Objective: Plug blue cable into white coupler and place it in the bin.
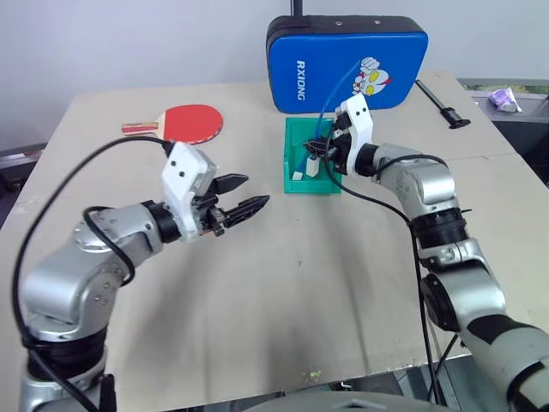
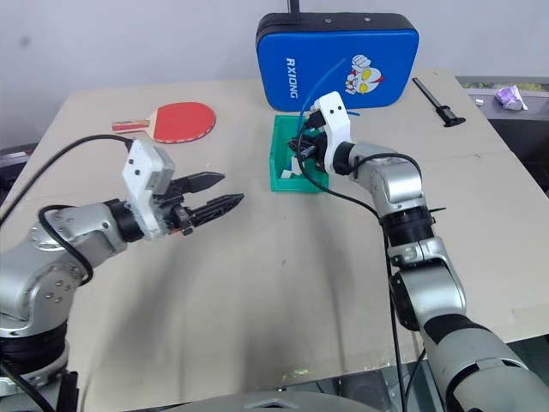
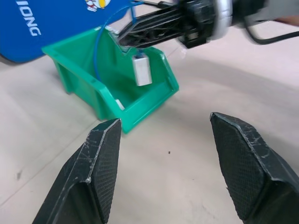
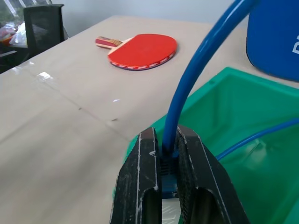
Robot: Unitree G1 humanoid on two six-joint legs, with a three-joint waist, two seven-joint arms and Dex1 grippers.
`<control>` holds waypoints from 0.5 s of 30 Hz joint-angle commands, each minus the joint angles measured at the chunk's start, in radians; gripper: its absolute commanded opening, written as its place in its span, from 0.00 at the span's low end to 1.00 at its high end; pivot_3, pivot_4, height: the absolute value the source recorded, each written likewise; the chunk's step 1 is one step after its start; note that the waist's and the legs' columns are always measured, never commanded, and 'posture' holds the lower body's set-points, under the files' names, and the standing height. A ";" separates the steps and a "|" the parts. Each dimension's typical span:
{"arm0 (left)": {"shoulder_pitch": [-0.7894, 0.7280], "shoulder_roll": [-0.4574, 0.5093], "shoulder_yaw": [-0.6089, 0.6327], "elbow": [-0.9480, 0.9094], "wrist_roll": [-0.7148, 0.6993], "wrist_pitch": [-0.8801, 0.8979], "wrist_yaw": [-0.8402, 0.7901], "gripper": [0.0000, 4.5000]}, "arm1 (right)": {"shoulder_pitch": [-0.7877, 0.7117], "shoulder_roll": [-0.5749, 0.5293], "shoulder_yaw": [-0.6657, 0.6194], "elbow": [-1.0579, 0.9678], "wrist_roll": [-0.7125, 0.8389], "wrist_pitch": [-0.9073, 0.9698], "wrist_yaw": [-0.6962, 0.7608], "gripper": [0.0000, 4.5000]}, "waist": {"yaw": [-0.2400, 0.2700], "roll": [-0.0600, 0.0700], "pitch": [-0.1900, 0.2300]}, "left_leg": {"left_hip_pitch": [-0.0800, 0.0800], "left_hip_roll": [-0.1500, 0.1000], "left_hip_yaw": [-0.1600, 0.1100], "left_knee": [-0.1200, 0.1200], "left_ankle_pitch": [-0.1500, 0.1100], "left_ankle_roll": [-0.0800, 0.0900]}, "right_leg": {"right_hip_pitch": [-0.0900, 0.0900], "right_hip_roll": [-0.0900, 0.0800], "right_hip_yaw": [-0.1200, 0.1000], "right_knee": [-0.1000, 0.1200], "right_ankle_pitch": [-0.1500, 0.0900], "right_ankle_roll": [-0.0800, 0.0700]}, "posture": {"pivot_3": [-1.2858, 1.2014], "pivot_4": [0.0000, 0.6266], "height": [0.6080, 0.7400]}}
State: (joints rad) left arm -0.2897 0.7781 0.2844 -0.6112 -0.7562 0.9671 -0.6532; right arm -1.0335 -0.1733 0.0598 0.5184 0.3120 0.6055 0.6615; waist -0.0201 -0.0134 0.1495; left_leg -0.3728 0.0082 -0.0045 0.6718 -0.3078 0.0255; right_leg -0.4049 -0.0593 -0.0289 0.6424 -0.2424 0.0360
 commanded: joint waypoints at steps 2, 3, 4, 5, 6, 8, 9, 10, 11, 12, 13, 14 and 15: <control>-0.039 0.051 0.062 -0.062 -0.109 0.072 0.027 0.69 | -0.152 0.045 -0.072 0.275 -0.008 -0.098 -0.039 0.09 | -0.011 0.000 0.000 | -0.007 0.000 0.000 0.000 0.002 -0.003 | -0.006 0.000 0.000 0.000 0.000 0.000 | 0.52 0.24 1.00; -0.045 0.053 0.067 -0.066 -0.120 0.078 0.039 0.70 | -0.171 0.045 -0.078 0.324 -0.020 -0.127 -0.050 0.18 | -0.012 0.000 0.000 | -0.008 0.000 -0.001 0.000 0.002 -0.003 | -0.007 -0.001 -0.001 0.000 0.000 0.000 | 0.52 0.24 1.00; -0.049 0.053 0.071 -0.068 -0.131 0.084 0.053 0.70 | -0.184 0.045 -0.083 0.358 -0.029 -0.151 -0.055 0.26 | -0.012 0.000 0.000 | -0.008 0.000 -0.002 0.000 0.002 -0.004 | -0.007 -0.001 -0.001 0.000 0.000 0.000 | 0.52 0.24 1.00; -0.052 0.052 0.077 -0.072 -0.146 0.091 0.068 0.70 | -0.195 0.044 -0.093 0.384 -0.032 -0.173 -0.063 0.35 | -0.012 0.000 0.000 | -0.009 -0.001 -0.003 0.000 0.002 -0.004 | -0.007 -0.002 -0.001 0.000 0.000 0.000 | 0.52 0.24 1.00; -0.052 0.055 0.079 -0.076 -0.156 0.095 0.077 0.70 | -0.203 0.043 -0.099 0.398 -0.035 -0.192 -0.067 0.47 | -0.013 0.000 0.000 | -0.009 -0.001 -0.004 0.000 0.002 -0.004 | -0.007 -0.002 0.000 0.000 0.000 0.000 | 0.52 0.24 1.00; -0.047 0.059 0.076 -0.083 -0.159 0.094 0.098 0.70 | -0.209 0.032 -0.104 0.397 -0.048 -0.237 -0.064 0.68 | -0.016 0.000 0.000 | -0.009 -0.001 -0.004 0.000 0.002 -0.004 | -0.007 -0.003 0.000 -0.001 0.000 0.000 | 0.52 0.24 1.00; -0.044 0.060 0.074 -0.086 -0.156 0.091 0.108 0.70 | -0.209 0.026 -0.105 0.390 -0.052 -0.249 -0.058 0.80 | -0.018 0.000 0.000 | -0.009 -0.001 -0.004 0.000 0.002 -0.004 | -0.007 -0.003 0.000 -0.001 0.000 0.000 | 0.52 0.24 1.00; -0.044 0.059 0.072 -0.087 -0.158 0.089 0.117 0.70 | -0.204 0.018 -0.104 0.374 -0.055 -0.257 -0.050 0.88 | -0.019 0.000 0.000 | -0.009 -0.001 -0.003 0.000 0.003 -0.004 | -0.007 -0.003 0.000 -0.001 0.000 0.000 | 0.52 0.24 1.00; -0.042 0.055 0.072 -0.088 -0.163 0.088 0.127 0.70 | -0.188 0.005 -0.101 0.336 -0.054 -0.252 -0.037 0.99 | -0.019 0.000 0.000 | -0.009 -0.001 -0.004 0.000 0.003 -0.005 | -0.007 -0.003 0.001 0.000 0.000 0.000 | 0.52 0.24 1.00; -0.040 0.051 0.072 -0.089 -0.164 0.084 0.138 0.70 | -0.167 -0.010 -0.099 0.290 -0.050 -0.238 -0.022 0.99 | -0.019 0.000 0.000 | -0.009 -0.001 -0.004 0.000 0.003 -0.006 | -0.007 -0.003 0.001 0.000 0.000 0.000 | 0.52 0.24 1.00; -0.034 0.042 0.068 -0.088 -0.143 0.071 0.160 0.70 | -0.126 -0.035 -0.103 0.208 -0.039 -0.215 -0.004 0.99 | -0.017 0.000 0.000 | -0.009 -0.001 -0.004 0.000 0.003 -0.006 | -0.007 -0.003 0.000 0.000 0.000 0.000 | 0.52 0.24 1.00; -0.027 0.037 0.067 -0.090 -0.129 0.061 0.176 0.70 | -0.094 -0.053 -0.105 0.144 -0.029 -0.195 0.006 0.99 | -0.016 0.000 0.000 | -0.009 -0.001 -0.006 0.000 0.004 -0.007 | -0.007 -0.003 0.000 0.000 0.000 0.000 | 0.52 0.24 1.00; 0.006 0.017 0.059 -0.102 -0.094 0.036 0.202 0.70 | -0.021 -0.088 -0.119 0.022 -0.003 -0.157 0.022 0.99 | -0.015 0.000 0.000 | -0.009 -0.001 -0.006 0.000 0.004 -0.007 | -0.007 -0.003 0.000 0.000 0.000 0.000 | 0.52 0.24 1.00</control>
State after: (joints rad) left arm -0.3080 0.8106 0.3339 -0.6731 -0.8897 1.0457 -0.4872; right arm -1.1105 -0.2198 -0.0235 0.6954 0.2690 0.4118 0.6516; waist -0.0346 -0.0135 0.1496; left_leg -0.3819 0.0070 -0.0108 0.6718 -0.3040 0.0189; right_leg -0.4116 -0.0622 -0.0289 0.6428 -0.2422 0.0362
